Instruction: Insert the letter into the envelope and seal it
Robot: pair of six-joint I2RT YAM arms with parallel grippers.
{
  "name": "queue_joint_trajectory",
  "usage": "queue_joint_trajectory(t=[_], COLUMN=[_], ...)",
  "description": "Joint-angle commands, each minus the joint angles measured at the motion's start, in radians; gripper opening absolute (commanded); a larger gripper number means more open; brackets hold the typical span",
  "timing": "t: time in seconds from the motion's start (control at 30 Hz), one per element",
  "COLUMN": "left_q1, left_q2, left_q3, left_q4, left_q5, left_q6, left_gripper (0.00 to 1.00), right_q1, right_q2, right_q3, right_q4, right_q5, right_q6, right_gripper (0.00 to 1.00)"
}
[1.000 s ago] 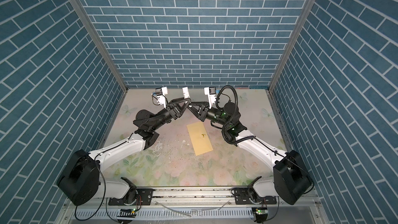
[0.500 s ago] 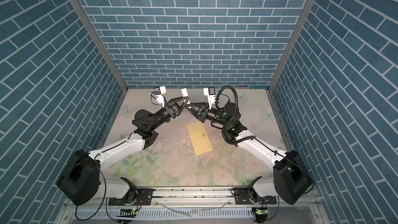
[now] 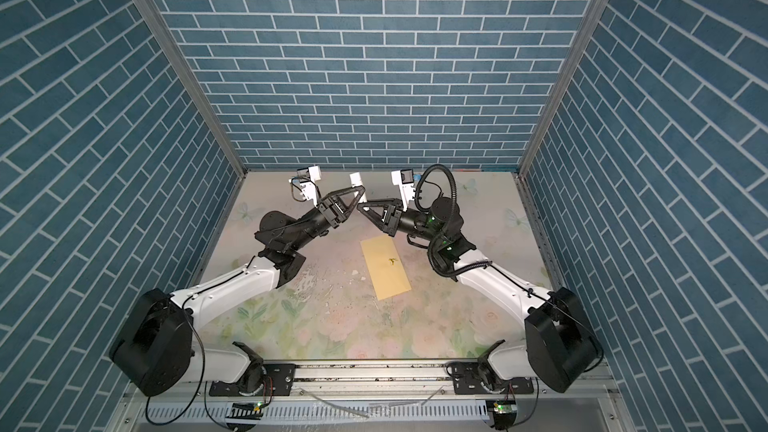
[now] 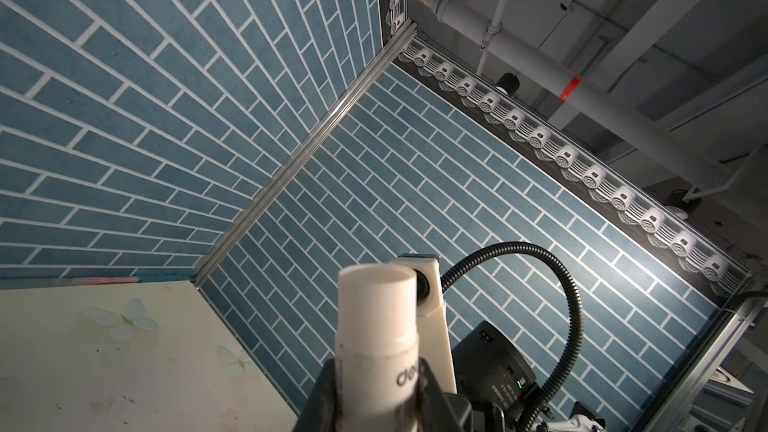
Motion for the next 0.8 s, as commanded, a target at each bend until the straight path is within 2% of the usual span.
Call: queue_joint_trajectory(t=[0.0,0.07,0.2,0.3,0.37,0.5,0.67,0.77], left_q1=[0.006,0.005,0.006,0.006,0.006,0.006,0.006,0.006], left_q2=[0.010,0.004,-0.022,-0.037,-0.038,-0.039,-0.040,-0.040], left_q3=[0.005,-0.001,-0.022,-0.030,-0.029,-0.029,-0.032,-0.035], left_q4=[0.028,0.021,-0.015,-0.020,-0.018,-0.018,-0.013,-0.011], left_q5=[-0.007,-0.015,-0.052,-0.069,-0.073,-0.076,-0.082,-0.087], left_q6=[0.027,0.034,0.064,0.070,0.067,0.064,0.064,0.060], left_gripper=[0.08,0.00,0.00,0.00,0.00,0.00,0.00,0.00], right_q1=[0.000,0.001,0.001,0.001,0.001,0.001,0.001,0.001], right_q2=[-0.001,-0.007,-0.029,-0.039,-0.036,-0.031,-0.028,-0.024], right_q3=[-0.005,-0.001,0.018,0.021,0.022,0.015,0.014,0.013], right_q4=[0.004,-0.029,-0.122,-0.144,-0.142,-0.131,-0.126,-0.126], right_q5=[-0.033,-0.029,-0.015,-0.017,-0.023,-0.023,-0.029,-0.030], right_q6=[0.012,-0.004,-0.055,-0.062,-0.055,-0.047,-0.042,-0.041], right_gripper=[0.00,0.00,0.00,0.20,0.27,0.27,0.38,0.38])
